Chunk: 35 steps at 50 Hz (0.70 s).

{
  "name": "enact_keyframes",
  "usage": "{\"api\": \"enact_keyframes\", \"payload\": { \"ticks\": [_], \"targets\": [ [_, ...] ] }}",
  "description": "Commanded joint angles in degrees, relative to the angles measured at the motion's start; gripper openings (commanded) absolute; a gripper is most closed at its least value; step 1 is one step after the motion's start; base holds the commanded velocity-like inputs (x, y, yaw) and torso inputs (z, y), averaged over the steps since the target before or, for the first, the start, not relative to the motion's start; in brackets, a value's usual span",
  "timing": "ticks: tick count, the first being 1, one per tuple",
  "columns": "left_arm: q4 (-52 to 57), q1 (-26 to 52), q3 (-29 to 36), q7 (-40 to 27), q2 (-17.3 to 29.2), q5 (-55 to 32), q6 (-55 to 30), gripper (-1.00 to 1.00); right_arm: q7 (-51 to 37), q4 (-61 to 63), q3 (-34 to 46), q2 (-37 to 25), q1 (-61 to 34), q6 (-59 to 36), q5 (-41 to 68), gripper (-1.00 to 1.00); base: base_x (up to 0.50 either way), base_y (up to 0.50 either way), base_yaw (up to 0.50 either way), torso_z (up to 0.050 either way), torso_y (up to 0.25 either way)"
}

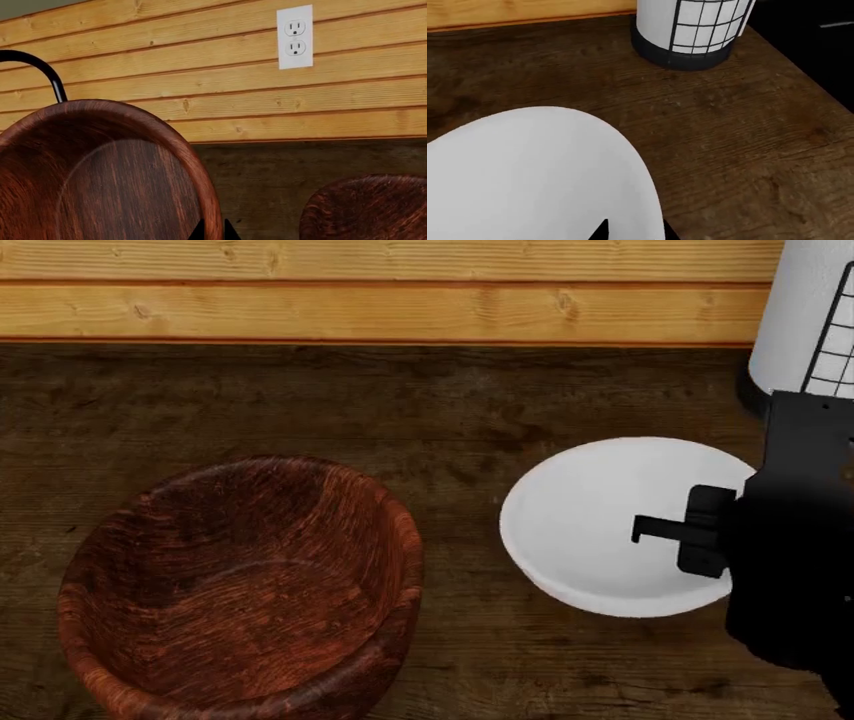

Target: Stack the bowls from largest to smallest.

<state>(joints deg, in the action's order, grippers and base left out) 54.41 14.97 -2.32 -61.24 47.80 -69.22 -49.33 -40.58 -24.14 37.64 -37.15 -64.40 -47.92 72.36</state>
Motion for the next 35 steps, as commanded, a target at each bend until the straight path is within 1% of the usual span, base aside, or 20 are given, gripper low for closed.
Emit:
{"api": "enact_keyframes", "payload": {
  "ticks": [1, 4, 10, 16, 25, 30, 35],
  "targets": [
    [0.2, -0.1, -1.4, 1.3, -0.7, 0.9, 1.6, -1.00, -1.7, 6.0, -5.4, -1.2, 1.4, 2.8, 0.4, -1.00, 0.00, 0.00, 0.00, 0.000, 0.000],
    [0.2, -0.2, -1.3, 1.4, -0.7, 1.1, 1.8, -1.00, -2.7, 8.9, -7.4, -1.9, 2.2, 5.7, 0.6, -1.00, 0.00, 0.00, 0.00, 0.000, 0.000],
    [0.0, -0.2, -0.8, 1.7, -0.8, 1.8, 1.9, -1.00, -3.0, 13.1, -10.7, -2.1, 2.2, 7.6, 3.5, -1.00, 0.00, 0.00, 0.00, 0.000, 0.000],
    [0.0, -0.3, -0.8, 1.7, -0.8, 1.9, 2.1, -1.00, -5.2, 19.0, -13.2, -2.5, 1.5, 7.4, 7.3, -1.00, 0.00, 0.00, 0.00, 0.000, 0.000],
    [0.2, -0.4, -1.5, 1.4, -0.1, 1.1, 2.4, -1.00, -10.0, 27.3, -16.1, -2.4, -3.2, 4.5, 15.0, -1.00, 0.00, 0.00, 0.00, 0.000, 0.000],
    [0.2, -0.4, -1.7, 1.3, 0.1, 0.8, 2.6, -1.00, -12.8, 31.6, -17.7, -1.9, -5.9, 3.3, 20.1, -1.00, 0.00, 0.00, 0.00, 0.000, 0.000],
    [0.3, -0.8, -2.1, 1.1, 0.4, 0.6, 2.8, -1.00, -15.8, 37.1, -19.5, -0.9, -6.3, 3.6, 26.4, -1.00, 0.00, 0.00, 0.00, 0.000, 0.000]
  ]
}}
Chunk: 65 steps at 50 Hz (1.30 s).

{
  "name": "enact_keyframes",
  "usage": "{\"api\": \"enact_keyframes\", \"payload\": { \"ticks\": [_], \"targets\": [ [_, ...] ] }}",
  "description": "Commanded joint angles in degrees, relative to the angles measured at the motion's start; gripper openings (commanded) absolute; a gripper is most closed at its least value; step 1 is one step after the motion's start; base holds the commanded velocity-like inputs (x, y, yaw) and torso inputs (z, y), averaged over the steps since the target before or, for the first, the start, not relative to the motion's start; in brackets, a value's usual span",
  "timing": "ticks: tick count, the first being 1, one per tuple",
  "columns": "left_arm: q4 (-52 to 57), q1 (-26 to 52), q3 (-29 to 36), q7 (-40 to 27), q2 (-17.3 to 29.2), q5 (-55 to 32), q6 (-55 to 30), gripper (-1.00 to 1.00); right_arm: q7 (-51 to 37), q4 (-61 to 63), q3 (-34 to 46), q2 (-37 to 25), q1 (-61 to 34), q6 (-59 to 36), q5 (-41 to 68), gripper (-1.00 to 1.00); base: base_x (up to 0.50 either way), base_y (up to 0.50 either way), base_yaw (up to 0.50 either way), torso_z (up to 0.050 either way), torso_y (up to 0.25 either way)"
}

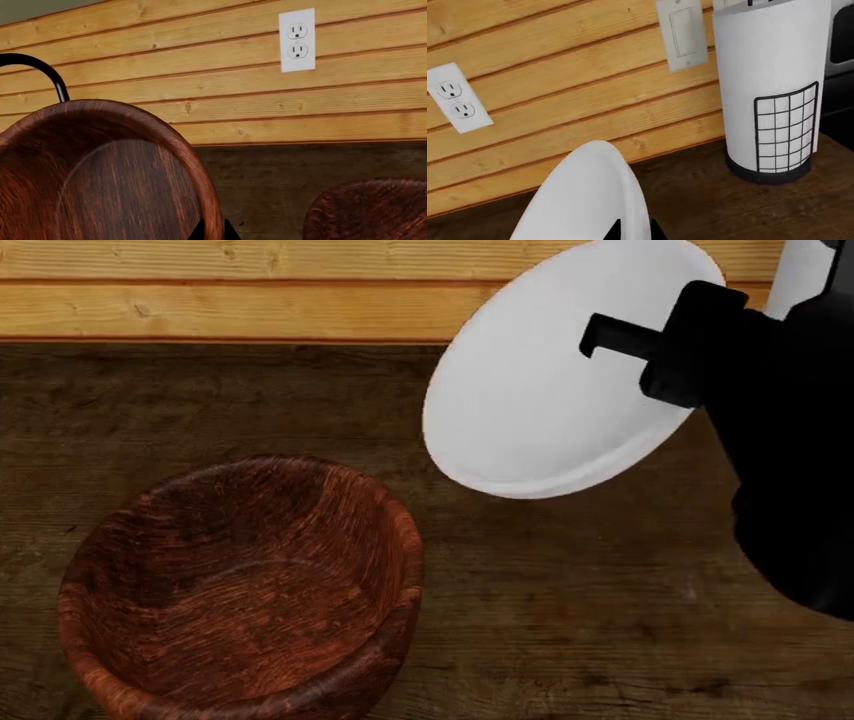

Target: Stack the bowls from largest to smallest.

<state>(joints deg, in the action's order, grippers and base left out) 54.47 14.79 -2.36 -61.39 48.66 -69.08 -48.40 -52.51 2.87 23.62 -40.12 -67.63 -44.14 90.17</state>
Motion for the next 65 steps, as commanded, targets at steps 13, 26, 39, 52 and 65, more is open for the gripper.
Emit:
{"api": "enact_keyframes", "payload": {
  "ticks": [13, 26, 39, 52, 65],
  "targets": [
    [0.3, -0.4, -1.5, 1.5, -0.6, 1.1, 2.2, -1.00, -3.8, 15.9, -6.6, 4.9, 3.3, 2.7, 14.1, -1.00, 0.00, 0.00, 0.00, 0.000, 0.000],
    [0.8, -0.6, -1.6, 1.5, 0.1, 0.5, 2.5, -1.00, -0.6, 16.7, -4.0, 10.3, 8.8, 4.6, 12.4, -1.00, 0.00, 0.00, 0.00, 0.001, 0.001],
    [1.0, -1.0, -2.1, 1.2, 0.7, 0.0, 3.0, -1.00, -1.0, 15.6, -3.2, 14.4, 11.4, 7.2, 14.1, -1.00, 0.00, 0.00, 0.00, 0.000, 0.001],
    [1.0, -0.9, -2.4, 0.9, 1.2, -0.7, 3.3, -1.00, 3.2, 11.3, -1.4, 16.1, 16.4, 8.2, 12.0, -1.00, 0.00, 0.00, 0.00, 0.000, 0.001],
    [0.9, -1.1, -2.2, 1.0, 1.4, -0.4, 3.6, -1.00, 5.2, 9.6, -0.4, 16.6, 18.9, 8.5, 11.4, -1.00, 0.00, 0.00, 0.00, 0.001, 0.000]
  ]
}}
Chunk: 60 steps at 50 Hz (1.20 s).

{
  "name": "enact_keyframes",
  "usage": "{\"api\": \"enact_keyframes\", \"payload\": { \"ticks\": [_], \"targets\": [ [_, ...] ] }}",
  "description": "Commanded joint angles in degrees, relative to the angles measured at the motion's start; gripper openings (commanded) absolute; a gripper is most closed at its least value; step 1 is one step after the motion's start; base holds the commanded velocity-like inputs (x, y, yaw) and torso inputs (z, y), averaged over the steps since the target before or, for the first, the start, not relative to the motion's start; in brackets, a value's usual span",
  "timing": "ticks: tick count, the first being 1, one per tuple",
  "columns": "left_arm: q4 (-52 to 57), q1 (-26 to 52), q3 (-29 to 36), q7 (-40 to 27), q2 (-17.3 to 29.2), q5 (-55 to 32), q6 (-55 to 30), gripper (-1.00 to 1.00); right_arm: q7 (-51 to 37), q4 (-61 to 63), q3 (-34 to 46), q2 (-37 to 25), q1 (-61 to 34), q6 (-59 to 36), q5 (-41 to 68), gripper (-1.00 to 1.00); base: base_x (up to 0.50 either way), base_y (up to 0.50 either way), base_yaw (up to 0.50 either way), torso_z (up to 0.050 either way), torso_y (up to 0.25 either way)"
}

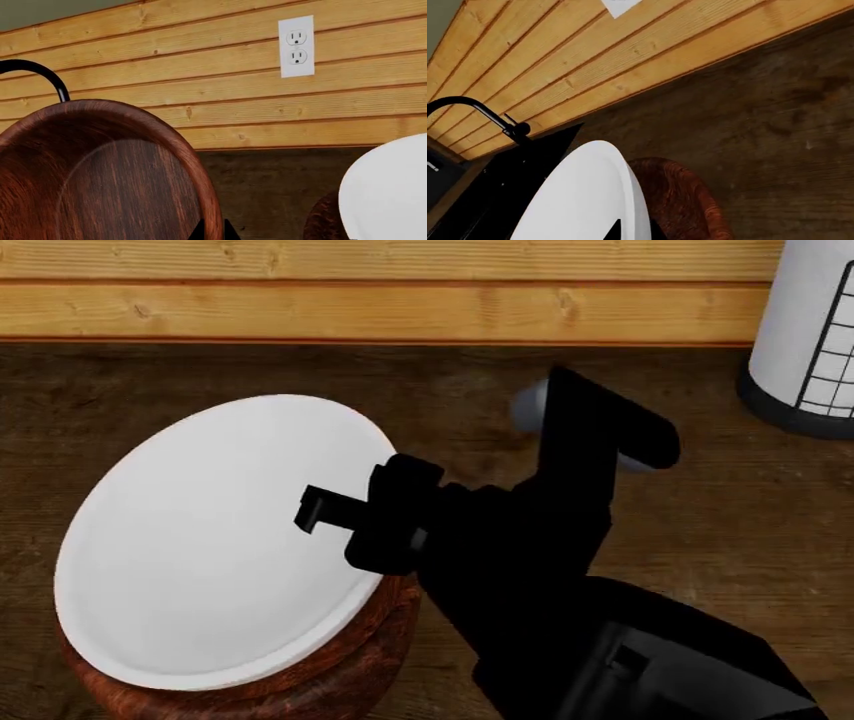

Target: Stack the bowls from largest to smallest.

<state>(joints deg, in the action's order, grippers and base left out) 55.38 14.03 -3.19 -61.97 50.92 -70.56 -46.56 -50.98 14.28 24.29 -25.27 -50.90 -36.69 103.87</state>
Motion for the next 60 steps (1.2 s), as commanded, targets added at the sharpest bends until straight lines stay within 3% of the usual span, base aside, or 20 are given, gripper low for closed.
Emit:
{"api": "enact_keyframes", "payload": {
  "ticks": [1, 21, 22, 23, 24, 25, 38, 46, 51, 60],
  "targets": [
    [0.0, -0.2, -1.3, 1.5, -0.8, 1.0, 1.7, -1.00, 3.8, -1.8, -1.0, 1.7, 2.2, 1.0, -2.4, -1.00, 0.00, 0.00, 0.00, 0.000, 0.000],
    [0.0, -0.1, -0.7, 1.4, -0.6, 1.3, 2.0, -1.00, 5.7, -2.0, 0.0, 0.7, 3.9, 1.1, -5.2, -1.00, 0.00, 0.00, 0.00, 0.000, 0.001],
    [0.0, -0.1, -0.6, 1.5, -0.7, 1.4, 2.0, -1.00, 5.7, -1.9, 0.2, 0.7, 3.9, 1.0, -5.1, 1.00, 0.00, 0.00, 0.00, 0.000, 0.000],
    [0.0, -0.1, -0.5, 1.5, -0.7, 1.6, 2.0, -1.00, 5.6, -1.8, 0.2, 0.7, 3.9, 1.0, -4.9, -1.00, 0.00, 0.00, 0.00, 0.000, 0.000],
    [0.0, -0.1, -0.5, 1.5, -0.7, 1.5, 2.0, -1.00, 5.5, -1.7, 0.3, 0.7, 3.8, 0.9, -5.1, -1.00, 0.00, 0.00, 0.00, 0.000, 0.000],
    [0.0, 0.0, -0.5, 1.5, -0.7, 1.5, 2.0, -1.00, 5.5, -1.6, 0.4, 0.7, 3.8, 0.8, -4.9, 1.00, 0.00, 0.00, 0.00, 0.000, 0.010],
    [0.1, 0.3, -0.4, 1.0, -0.3, 1.0, 2.2, -1.00, 3.9, 0.7, 0.7, 0.1, 3.3, 0.6, -5.3, 1.00, 0.00, 0.00, 0.00, 0.001, 0.000],
    [-0.1, 0.3, 0.0, 1.2, -0.4, 1.3, 2.3, -1.00, -0.4, 9.1, 0.7, -2.3, 1.3, 0.3, -10.9, 1.00, 0.00, 0.00, 0.00, 0.000, 0.000],
    [0.0, 0.3, 0.2, 1.1, -0.3, 1.2, 2.3, -1.00, -3.0, 17.5, 1.5, -5.6, 0.9, -0.5, -20.7, 1.00, 0.00, 0.00, 0.00, 0.000, 0.000],
    [0.5, 2.9, -0.4, -0.2, 2.1, -5.3, 1.9, -1.00, -7.7, 29.8, -3.8, -14.9, 9.5, 2.4, -24.4, 1.00, 0.00, 0.00, 0.00, 0.000, 0.000]
  ]
}}
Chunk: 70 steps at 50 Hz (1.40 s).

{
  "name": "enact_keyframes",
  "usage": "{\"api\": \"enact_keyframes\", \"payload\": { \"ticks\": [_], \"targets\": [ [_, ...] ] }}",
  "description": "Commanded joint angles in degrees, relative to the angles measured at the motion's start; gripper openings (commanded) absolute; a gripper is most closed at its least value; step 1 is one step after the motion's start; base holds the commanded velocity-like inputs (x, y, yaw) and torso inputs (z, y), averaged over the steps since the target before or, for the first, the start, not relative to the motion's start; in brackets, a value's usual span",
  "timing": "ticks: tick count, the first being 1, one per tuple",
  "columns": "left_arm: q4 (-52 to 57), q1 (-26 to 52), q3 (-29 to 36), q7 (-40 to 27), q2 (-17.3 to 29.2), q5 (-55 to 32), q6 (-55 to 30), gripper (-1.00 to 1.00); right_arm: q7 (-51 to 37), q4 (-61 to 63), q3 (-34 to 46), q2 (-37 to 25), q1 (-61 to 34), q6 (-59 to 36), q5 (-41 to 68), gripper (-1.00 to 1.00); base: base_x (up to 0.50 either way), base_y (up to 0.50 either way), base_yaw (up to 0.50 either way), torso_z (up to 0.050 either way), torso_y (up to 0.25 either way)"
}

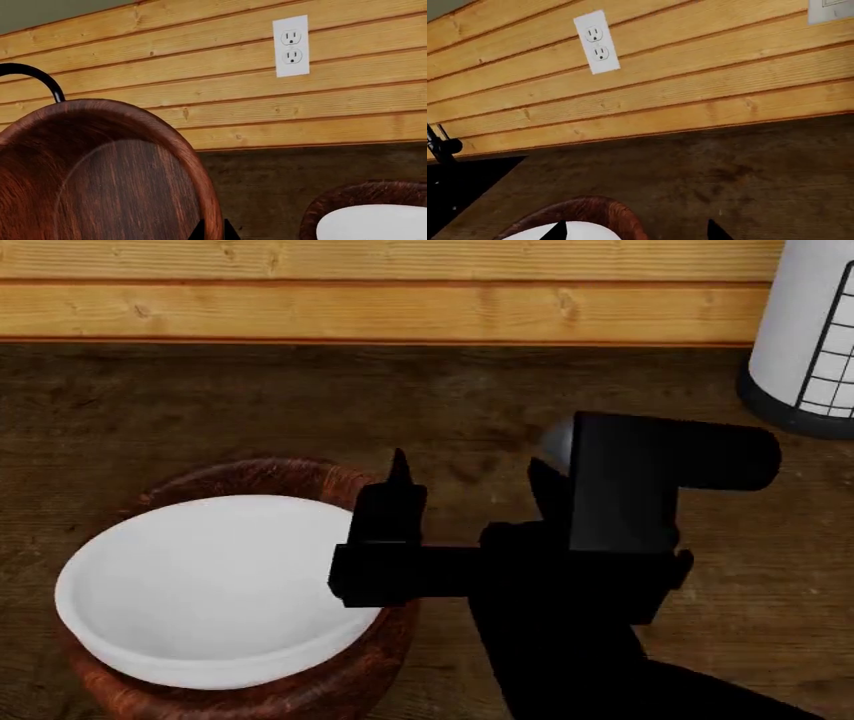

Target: Stack the bowls from largest to smallest.

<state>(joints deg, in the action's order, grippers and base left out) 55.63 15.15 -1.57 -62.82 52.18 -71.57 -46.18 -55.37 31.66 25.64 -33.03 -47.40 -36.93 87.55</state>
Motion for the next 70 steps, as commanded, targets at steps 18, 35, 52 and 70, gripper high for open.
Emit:
{"api": "enact_keyframes", "payload": {
  "ticks": [18, 35, 52, 70],
  "targets": [
    [-21.6, 65.0, 26.6, -6.5, 3.2, -55.8, -17.1, -1.00, 1.7, 18.6, -18.1, -19.2, 30.3, 15.1, -15.4, 1.00, 0.00, 0.00, 0.00, 0.000, 0.001],
    [-53.9, 85.5, 40.1, 2.9, -14.6, -60.2, -28.1, -1.00, 2.7, 19.6, -24.3, -22.6, 36.7, 19.5, -13.7, 1.00, 0.00, 0.00, 0.00, 0.000, 0.000],
    [-70.9, 83.9, 50.9, 10.3, -22.3, -66.7, -34.0, -1.00, 4.0, 18.8, -25.5, -22.2, 38.4, 21.2, -12.8, 1.00, 0.00, 0.00, 0.00, 0.000, 0.001],
    [-75.9, 80.9, 56.0, 13.1, -24.4, -64.7, -36.9, -1.00, 5.2, 18.1, -26.4, -21.9, 39.9, 22.4, -11.2, 1.00, 0.00, 0.00, 0.00, 0.001, 0.001]
  ]
}}
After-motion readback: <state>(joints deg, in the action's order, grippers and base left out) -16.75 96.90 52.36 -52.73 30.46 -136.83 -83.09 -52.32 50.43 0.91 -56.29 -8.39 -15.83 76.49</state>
